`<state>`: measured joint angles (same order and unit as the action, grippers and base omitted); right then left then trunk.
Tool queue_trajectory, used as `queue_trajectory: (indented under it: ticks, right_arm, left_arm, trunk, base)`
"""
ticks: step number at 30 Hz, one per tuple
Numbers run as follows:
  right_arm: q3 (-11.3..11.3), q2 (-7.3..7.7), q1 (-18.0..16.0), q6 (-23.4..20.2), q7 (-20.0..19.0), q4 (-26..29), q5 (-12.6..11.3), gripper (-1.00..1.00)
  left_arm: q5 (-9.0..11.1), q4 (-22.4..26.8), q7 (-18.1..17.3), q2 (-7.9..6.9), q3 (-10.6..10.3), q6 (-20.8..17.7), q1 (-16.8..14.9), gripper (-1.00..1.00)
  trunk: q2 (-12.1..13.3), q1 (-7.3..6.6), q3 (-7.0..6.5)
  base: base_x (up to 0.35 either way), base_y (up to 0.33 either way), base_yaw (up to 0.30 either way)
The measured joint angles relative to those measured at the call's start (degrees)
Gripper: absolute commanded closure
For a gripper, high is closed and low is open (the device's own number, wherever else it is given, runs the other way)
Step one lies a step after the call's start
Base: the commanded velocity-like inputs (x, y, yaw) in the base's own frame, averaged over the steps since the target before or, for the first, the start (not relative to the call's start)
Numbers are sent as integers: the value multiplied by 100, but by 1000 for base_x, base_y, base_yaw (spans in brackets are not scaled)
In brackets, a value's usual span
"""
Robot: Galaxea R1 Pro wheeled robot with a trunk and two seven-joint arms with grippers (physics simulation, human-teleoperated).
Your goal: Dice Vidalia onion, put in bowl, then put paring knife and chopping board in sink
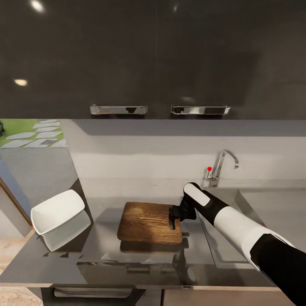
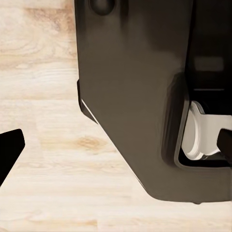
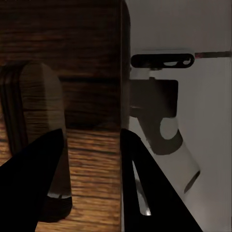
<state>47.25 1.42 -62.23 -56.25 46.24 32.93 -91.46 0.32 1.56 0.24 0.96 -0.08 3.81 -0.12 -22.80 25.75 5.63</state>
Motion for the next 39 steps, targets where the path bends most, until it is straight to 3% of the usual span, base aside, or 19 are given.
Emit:
queue_trajectory:
  ticks: [39]
  right_arm:
    - [10,16,0,-5,10,0,26,100]
  left_arm:
    - [0,1,-1,1,0,-1,-1,-100]
  trunk:
    - [-1,0,253]
  base:
    - [0,0,0]
